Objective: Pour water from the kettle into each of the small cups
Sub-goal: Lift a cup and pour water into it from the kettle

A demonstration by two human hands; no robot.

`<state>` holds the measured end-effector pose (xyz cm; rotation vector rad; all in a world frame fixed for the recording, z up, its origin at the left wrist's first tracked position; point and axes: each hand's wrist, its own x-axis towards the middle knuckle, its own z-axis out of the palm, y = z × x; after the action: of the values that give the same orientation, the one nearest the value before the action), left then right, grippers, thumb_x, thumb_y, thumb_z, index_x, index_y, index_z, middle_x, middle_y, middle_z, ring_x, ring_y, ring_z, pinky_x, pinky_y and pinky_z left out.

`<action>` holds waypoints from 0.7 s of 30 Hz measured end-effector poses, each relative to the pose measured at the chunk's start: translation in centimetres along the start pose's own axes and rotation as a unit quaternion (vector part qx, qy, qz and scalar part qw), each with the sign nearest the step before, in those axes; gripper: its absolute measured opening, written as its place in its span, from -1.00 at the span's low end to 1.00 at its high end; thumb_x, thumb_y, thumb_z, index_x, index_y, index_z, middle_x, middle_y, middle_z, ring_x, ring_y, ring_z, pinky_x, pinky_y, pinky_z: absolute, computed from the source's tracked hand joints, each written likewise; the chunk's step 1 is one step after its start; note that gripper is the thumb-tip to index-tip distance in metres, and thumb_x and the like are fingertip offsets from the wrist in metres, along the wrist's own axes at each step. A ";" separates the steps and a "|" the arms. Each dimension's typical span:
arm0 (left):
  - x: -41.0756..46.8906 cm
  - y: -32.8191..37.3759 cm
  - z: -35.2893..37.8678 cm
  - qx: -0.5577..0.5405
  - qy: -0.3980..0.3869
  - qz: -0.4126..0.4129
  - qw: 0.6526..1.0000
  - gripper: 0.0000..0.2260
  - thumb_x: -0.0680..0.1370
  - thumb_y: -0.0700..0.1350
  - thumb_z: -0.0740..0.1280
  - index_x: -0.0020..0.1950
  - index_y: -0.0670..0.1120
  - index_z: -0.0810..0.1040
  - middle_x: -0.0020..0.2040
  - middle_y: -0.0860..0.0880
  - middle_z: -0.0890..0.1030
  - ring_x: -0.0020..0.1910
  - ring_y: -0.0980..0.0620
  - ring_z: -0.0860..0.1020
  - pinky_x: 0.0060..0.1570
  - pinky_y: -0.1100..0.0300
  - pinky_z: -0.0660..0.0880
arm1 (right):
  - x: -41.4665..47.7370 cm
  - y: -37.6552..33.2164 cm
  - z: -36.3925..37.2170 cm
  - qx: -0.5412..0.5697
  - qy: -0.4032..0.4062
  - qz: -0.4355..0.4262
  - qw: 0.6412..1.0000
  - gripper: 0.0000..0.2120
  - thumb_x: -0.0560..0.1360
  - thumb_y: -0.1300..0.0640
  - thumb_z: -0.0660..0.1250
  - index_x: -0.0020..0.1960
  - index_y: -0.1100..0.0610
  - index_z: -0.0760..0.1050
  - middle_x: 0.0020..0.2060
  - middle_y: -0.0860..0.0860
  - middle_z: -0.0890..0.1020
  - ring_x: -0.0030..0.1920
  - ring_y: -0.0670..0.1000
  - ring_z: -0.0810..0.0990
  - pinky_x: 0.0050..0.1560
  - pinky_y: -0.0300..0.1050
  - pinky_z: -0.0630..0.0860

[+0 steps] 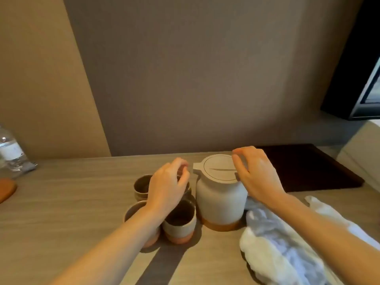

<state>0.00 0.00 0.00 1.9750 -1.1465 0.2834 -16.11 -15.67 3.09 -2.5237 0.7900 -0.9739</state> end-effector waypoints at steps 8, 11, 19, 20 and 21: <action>-3.9 3.9 -0.5 0.006 0.041 0.017 0.999 -0.81 0.60 0.00 0.27 0.20 0.04 0.55 0.00 0.11 0.62 -0.04 0.14 0.55 -0.10 0.31 0.55 | -3.7 2.2 -2.0 0.024 0.021 0.055 0.998 -0.61 0.59 -0.05 0.14 0.34 0.09 0.42 0.29 0.04 0.49 0.30 0.04 0.40 0.11 -0.16 0.33; -4.1 5.0 0.0 -0.036 0.051 -0.031 0.998 -0.83 0.60 0.01 0.28 0.19 0.12 0.49 0.07 0.16 0.57 0.05 0.17 0.52 -0.07 0.43 0.43 | -4.1 3.2 -1.8 0.061 0.029 0.098 0.993 -0.56 0.59 -0.06 0.13 0.39 0.13 0.36 0.32 0.10 0.47 0.31 0.08 0.41 0.19 -0.11 0.36; -3.1 6.2 2.6 -0.091 0.036 -0.096 0.991 -0.56 0.59 0.02 0.31 0.44 0.04 0.28 0.42 0.07 0.33 0.37 0.12 0.32 0.15 0.33 0.25 | -3.2 4.5 -0.3 0.189 0.017 0.221 0.957 -0.40 0.58 -0.12 0.17 0.50 0.16 0.17 0.39 0.14 0.41 0.34 0.10 0.42 0.20 -0.09 0.37; -2.9 6.4 3.0 -0.132 0.037 -0.138 0.981 -0.51 0.59 0.03 0.31 0.48 0.04 0.24 0.47 0.05 0.29 0.41 0.08 0.30 0.17 0.30 0.26 | -3.0 4.7 0.0 0.198 0.014 0.231 0.952 -0.40 0.57 -0.13 0.16 0.49 0.17 0.18 0.39 0.13 0.42 0.33 0.10 0.42 0.19 -0.09 0.36; -2.6 6.5 3.3 -0.168 0.032 -0.176 0.969 -0.46 0.59 0.04 0.31 0.51 0.03 0.18 0.51 0.03 0.24 0.45 0.03 0.28 0.21 0.25 0.28 | -2.8 4.8 0.3 0.205 0.010 0.239 0.949 -0.40 0.57 -0.15 0.15 0.49 0.17 0.18 0.38 0.12 0.43 0.33 0.11 0.42 0.17 -0.10 0.36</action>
<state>-7.37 -2.47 -0.07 1.8085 -0.7280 -0.0336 -19.47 -17.82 -0.85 -1.8519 1.0205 -0.8831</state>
